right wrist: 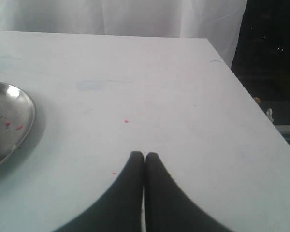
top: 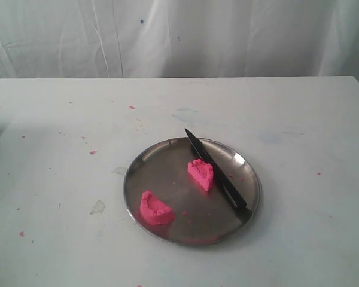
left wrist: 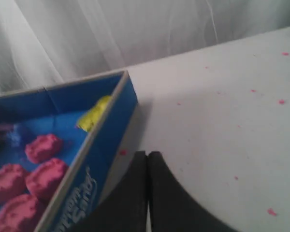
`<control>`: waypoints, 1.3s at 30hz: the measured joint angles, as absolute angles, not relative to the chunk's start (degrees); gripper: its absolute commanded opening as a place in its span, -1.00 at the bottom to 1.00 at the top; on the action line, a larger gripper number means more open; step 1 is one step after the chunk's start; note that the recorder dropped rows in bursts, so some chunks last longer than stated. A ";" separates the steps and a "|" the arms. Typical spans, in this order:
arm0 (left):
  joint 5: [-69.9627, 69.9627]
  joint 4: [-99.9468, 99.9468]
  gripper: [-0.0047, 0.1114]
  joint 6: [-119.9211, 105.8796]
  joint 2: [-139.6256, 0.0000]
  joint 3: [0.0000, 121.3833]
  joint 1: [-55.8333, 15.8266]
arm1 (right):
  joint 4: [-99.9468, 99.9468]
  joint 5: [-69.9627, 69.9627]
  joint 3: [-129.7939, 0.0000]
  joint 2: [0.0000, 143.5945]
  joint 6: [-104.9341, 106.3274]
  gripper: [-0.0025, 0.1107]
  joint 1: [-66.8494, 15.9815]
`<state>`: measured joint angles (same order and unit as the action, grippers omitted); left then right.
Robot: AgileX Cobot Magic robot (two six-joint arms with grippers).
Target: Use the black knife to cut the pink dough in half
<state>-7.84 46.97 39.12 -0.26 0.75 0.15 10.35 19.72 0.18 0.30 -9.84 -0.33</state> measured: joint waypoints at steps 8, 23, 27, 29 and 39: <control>-22.48 28.22 -0.92 23.69 -0.26 0.37 0.05 | 10.35 19.72 0.18 0.30 -9.84 -0.96 -0.33; -17.05 11.81 -0.92 19.02 -0.26 0.38 0.49 | 10.35 19.72 0.18 0.30 -9.84 -0.96 -0.33; -17.19 11.81 -0.92 15.33 -0.26 0.38 2.07 | 10.35 19.72 0.18 0.30 -9.84 -0.96 -0.33; -17.19 11.81 -0.92 12.82 -0.26 0.38 2.77 | 10.35 19.72 0.18 0.30 -9.84 -0.96 -0.33; -17.19 11.76 -0.92 10.22 -0.26 0.38 3.17 | 10.23 19.72 0.18 0.30 -9.84 -0.96 -0.33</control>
